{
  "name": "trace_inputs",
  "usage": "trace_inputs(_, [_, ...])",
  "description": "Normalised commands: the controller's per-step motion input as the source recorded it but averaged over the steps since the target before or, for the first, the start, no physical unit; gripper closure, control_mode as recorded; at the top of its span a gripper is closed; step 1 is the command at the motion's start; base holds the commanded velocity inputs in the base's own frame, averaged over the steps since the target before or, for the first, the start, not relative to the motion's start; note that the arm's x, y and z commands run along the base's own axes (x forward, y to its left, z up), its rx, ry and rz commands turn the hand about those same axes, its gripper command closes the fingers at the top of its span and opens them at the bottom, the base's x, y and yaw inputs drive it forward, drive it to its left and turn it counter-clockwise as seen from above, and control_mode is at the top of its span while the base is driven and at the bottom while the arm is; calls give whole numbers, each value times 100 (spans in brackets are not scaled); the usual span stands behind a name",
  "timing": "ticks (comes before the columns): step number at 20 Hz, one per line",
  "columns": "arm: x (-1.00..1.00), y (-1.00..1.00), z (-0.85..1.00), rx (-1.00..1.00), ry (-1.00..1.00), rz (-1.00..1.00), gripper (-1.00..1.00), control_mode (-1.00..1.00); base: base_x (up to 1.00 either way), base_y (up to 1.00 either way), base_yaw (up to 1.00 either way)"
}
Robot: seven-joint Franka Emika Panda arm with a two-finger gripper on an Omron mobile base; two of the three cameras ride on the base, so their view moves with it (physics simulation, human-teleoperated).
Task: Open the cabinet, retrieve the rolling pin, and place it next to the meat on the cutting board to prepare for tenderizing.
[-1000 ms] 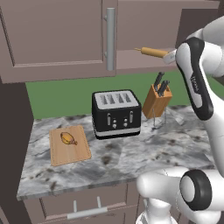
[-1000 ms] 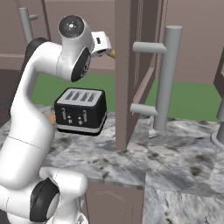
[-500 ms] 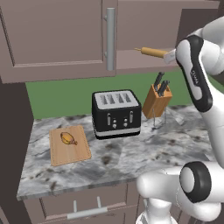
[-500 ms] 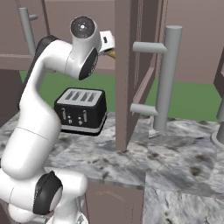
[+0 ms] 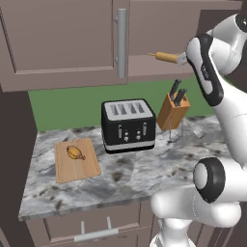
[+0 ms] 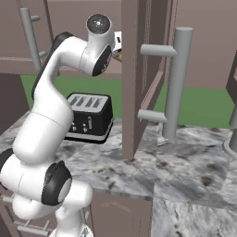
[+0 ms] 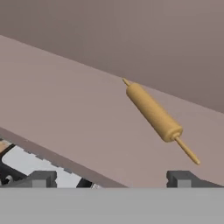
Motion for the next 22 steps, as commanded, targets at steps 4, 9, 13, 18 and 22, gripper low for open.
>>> trace_inputs(4, [37,-16,-6,0,1,1,-100,-100,0,0,0])
trace_inputs(9, [24,-13,-12,0,0,3,-100,-100,0,0,0])
trace_inputs(13, [16,-6,-20,0,0,4,-100,-100,0,0,0])
trace_inputs(18, [20,-3,-13,0,0,4,-100,-100,0,0,0])
trace_inputs(22, [25,-3,-10,0,0,3,-100,-100,0,0,0])
